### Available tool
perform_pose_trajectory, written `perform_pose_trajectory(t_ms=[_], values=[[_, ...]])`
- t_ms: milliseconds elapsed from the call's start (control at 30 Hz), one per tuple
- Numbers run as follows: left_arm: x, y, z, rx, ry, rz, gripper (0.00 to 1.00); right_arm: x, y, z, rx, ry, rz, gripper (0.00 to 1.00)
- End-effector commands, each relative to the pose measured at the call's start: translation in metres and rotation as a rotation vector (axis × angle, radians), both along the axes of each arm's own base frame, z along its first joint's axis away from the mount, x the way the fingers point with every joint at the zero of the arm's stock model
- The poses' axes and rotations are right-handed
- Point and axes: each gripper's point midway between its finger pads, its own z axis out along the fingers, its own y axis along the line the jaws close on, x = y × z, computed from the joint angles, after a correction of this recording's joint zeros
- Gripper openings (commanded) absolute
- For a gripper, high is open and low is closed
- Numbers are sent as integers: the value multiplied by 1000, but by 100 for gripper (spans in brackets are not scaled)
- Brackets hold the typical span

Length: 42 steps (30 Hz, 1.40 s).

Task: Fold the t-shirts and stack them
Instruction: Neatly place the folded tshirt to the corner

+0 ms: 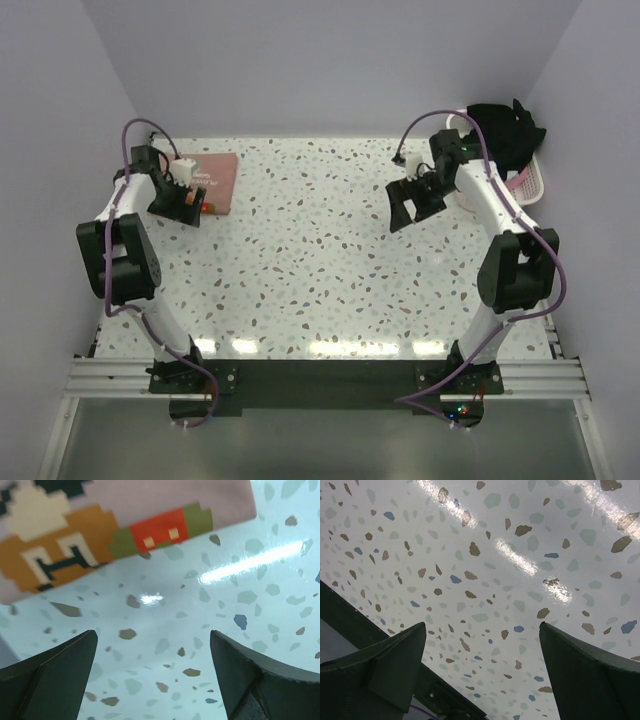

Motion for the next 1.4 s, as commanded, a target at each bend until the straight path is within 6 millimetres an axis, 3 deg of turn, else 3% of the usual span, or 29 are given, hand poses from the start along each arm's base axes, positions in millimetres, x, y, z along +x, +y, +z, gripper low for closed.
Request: perform_pose_trajectory(t_ms=[0, 133, 400, 567, 700, 833, 900, 1033, 1167, 1267, 1300, 1367], values=[[-9, -14, -22, -48, 26, 36, 100, -2, 4, 4, 30, -21, 16, 99], [-8, -13, -49, -30, 48, 89, 100, -5, 6, 1, 44, -8, 10, 99], [20, -16, -92, 22, 42, 134, 100, -8, 6, -4, 47, 2, 12, 99], [46, -18, -101, 11, 18, 156, 100, -8, 4, -7, 50, 10, 2, 99], [76, -15, -95, -8, -22, 186, 100, -6, 4, -9, 48, 10, -4, 99], [94, -10, -106, 3, -30, 193, 100, -2, 2, -8, 48, 7, -12, 99], [106, -9, -102, 2, -48, 192, 100, 0, 2, -8, 47, 5, -12, 99], [117, -16, -107, -35, -48, 173, 100, 3, 2, -10, 44, 10, -12, 99], [123, -26, -91, -85, -69, 150, 100, 9, 3, -4, 48, -5, -18, 99], [121, -35, -49, -107, -117, 90, 100, 19, 3, 8, 48, -49, -27, 99], [123, -37, -17, -109, -174, 66, 100, 21, 3, 13, 50, -61, -29, 99], [116, -41, 13, -112, -200, 29, 100, 33, 4, 26, 55, -119, -36, 99]])
